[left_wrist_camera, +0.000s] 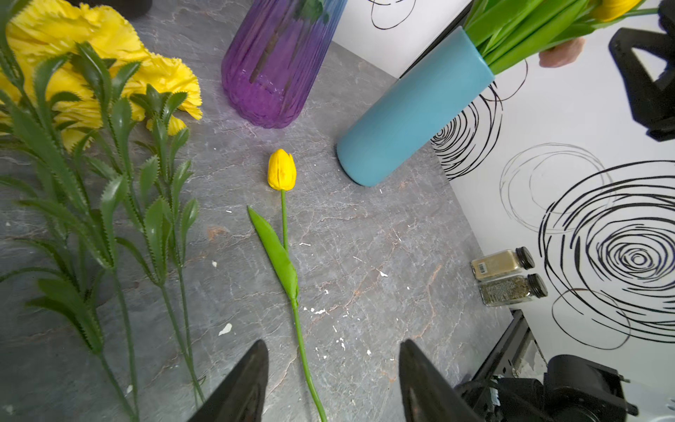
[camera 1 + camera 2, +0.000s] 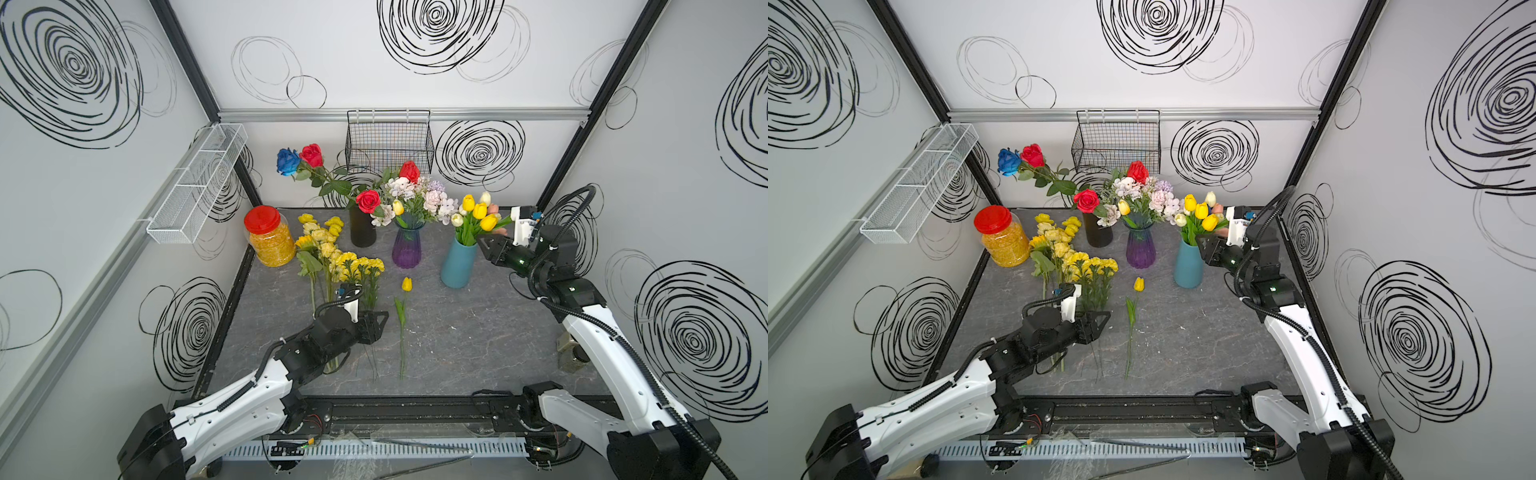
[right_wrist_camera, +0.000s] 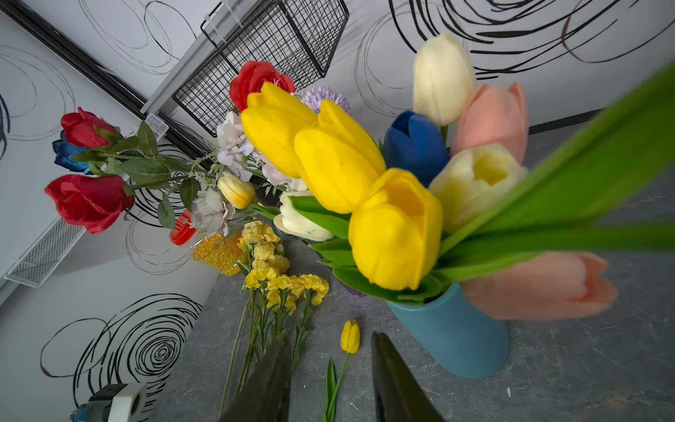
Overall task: Pick out yellow flowers from the vase
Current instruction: Pick up the flower from the vase.
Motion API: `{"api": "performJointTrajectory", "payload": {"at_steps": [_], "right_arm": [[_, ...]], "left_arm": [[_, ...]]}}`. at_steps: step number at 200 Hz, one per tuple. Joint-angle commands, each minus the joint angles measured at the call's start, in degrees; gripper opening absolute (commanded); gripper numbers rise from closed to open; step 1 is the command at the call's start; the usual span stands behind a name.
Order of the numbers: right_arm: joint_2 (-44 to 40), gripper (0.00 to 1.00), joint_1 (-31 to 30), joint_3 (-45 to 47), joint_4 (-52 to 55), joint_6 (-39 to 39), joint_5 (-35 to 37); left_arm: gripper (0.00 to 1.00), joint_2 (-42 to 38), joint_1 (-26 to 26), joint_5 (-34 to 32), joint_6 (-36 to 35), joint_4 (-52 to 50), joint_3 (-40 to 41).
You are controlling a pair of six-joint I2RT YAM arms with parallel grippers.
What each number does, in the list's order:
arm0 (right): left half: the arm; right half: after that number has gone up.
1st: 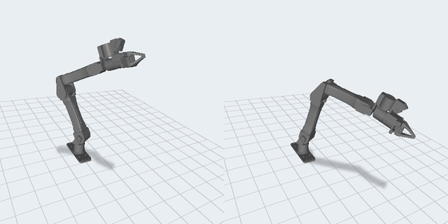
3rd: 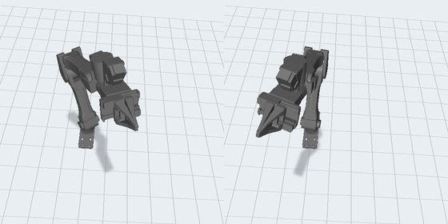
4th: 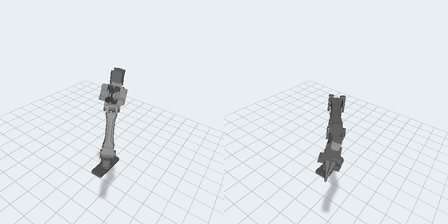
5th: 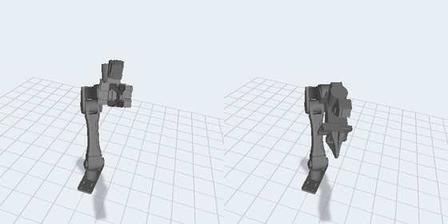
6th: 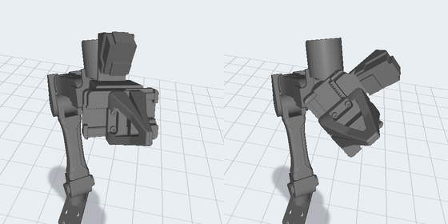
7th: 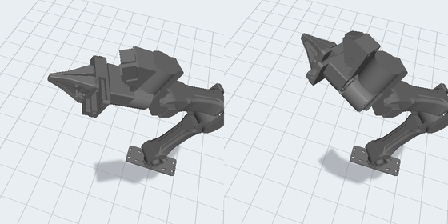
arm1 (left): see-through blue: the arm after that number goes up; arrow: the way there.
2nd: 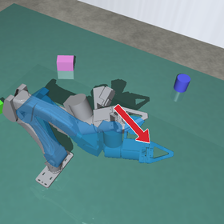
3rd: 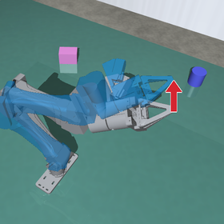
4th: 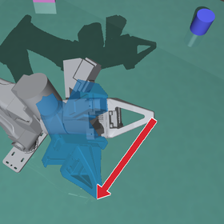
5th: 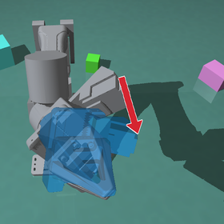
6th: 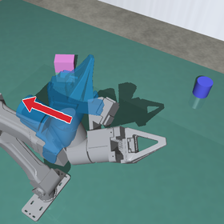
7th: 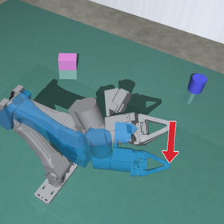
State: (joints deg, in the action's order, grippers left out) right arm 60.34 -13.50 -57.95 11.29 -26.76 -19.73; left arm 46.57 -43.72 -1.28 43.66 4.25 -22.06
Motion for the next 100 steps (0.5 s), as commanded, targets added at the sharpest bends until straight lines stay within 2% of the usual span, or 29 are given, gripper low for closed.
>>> {"api": "performJointTrajectory", "payload": {"at_steps": [1,42,100], "right_arm": [[1.2,0.37,-1.1,-1.5,-1.5,0.7,3.6],[3.3,0.29,-1.4,-2.5,-2.4,2.2,7.2],[5.5,0.27,-1.4,-3.2,-4.5,3.0,9.4]], "left_arm": [[0.61,-0.8,0.8,-0.2,-0.9,0.9,0.8],[0.61,-0.8,1.1,0.0,-0.7,0.9,1.0],[0.62,-2.0,1.3,0.1,-0.3,0.8,1.8]]}}
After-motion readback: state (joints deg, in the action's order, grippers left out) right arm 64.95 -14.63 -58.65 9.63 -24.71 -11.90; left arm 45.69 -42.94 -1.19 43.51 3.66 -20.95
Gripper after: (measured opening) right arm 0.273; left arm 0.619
